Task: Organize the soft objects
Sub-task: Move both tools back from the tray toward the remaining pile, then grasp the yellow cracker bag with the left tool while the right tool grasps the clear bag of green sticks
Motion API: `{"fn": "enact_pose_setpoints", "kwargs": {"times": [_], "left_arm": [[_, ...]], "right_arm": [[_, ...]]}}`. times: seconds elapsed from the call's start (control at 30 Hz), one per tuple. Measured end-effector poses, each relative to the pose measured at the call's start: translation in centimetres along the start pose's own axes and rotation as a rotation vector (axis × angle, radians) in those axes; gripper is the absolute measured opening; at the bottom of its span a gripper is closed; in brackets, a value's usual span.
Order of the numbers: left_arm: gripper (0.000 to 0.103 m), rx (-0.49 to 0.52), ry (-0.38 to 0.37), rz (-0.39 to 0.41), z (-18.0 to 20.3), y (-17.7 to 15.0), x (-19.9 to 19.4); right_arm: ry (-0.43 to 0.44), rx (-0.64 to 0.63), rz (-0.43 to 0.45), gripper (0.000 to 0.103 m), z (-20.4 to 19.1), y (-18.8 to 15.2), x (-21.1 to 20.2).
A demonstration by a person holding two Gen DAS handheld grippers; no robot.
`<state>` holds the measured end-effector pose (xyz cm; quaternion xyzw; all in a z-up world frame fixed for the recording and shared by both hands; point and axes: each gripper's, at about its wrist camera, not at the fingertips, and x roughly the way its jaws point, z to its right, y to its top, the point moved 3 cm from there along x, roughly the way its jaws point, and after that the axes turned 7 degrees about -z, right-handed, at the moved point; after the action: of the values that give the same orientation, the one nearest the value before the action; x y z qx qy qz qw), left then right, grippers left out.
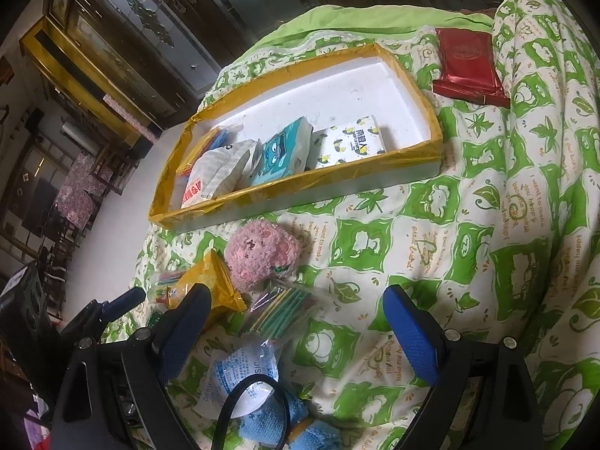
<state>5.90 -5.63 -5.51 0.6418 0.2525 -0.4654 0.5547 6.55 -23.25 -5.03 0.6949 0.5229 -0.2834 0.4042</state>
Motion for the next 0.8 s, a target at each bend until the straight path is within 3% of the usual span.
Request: {"fn": "enact_pose_setpoints", "kwargs": {"times": [0.3,0.57,0.8], "left_arm": [[0.094,0.056,0.022,-0.035,0.7,1.1,1.7],[0.094,0.065,0.018,-0.046,0.9,1.7,2.8],[0.094,0.096,0.016,-0.049,1.8,1.4,3.5]], "right_arm": [[-0.008,-0.015,-0.02,0.095,-0.3,-0.2,0.6],[0.074,0.047,-0.082,0.095,-0.1,-0.6,2.2],[0.08,0.043,-0.109,0.077,-0.9,-0.4,3.4]]}}
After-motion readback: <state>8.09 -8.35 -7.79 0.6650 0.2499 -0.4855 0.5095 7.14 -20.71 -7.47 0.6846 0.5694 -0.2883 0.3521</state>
